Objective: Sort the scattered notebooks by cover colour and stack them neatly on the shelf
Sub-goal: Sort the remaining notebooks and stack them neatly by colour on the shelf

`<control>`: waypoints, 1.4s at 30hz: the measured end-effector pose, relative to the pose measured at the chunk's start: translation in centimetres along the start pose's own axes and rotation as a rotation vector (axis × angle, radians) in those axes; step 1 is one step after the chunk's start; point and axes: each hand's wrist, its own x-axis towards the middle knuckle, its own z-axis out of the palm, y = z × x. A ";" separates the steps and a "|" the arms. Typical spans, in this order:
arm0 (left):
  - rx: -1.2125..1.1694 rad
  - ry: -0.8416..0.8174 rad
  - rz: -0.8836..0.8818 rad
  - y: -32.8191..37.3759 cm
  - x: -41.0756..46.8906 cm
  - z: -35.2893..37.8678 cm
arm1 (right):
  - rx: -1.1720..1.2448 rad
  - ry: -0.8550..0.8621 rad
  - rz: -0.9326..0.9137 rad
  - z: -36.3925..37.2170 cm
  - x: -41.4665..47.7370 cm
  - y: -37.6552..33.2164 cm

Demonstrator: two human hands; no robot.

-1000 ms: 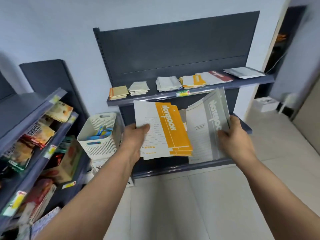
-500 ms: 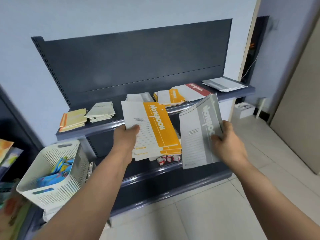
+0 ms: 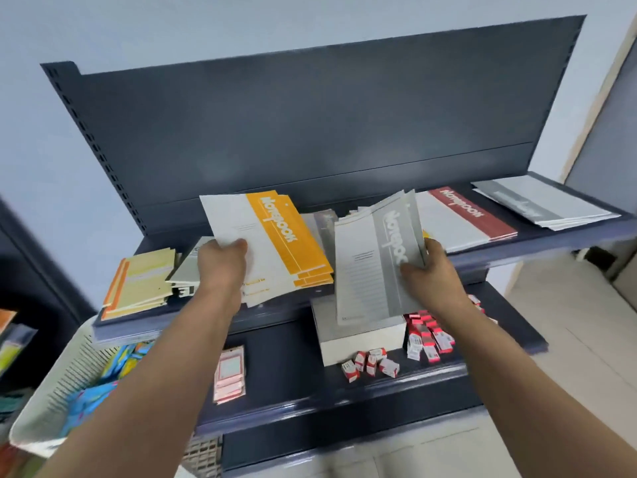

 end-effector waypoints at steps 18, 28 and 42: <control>0.095 0.095 -0.177 1.0 7.8 0.2 | -0.141 -0.373 0.035 12.2 14.4 -3.1; 0.048 -0.003 -0.126 0.4 5.9 2.2 | -0.597 -0.369 -0.168 10.2 14.2 -2.4; 0.054 -0.255 -0.084 -1.5 1.1 13.1 | -0.716 -0.087 -0.312 -2.2 11.2 2.6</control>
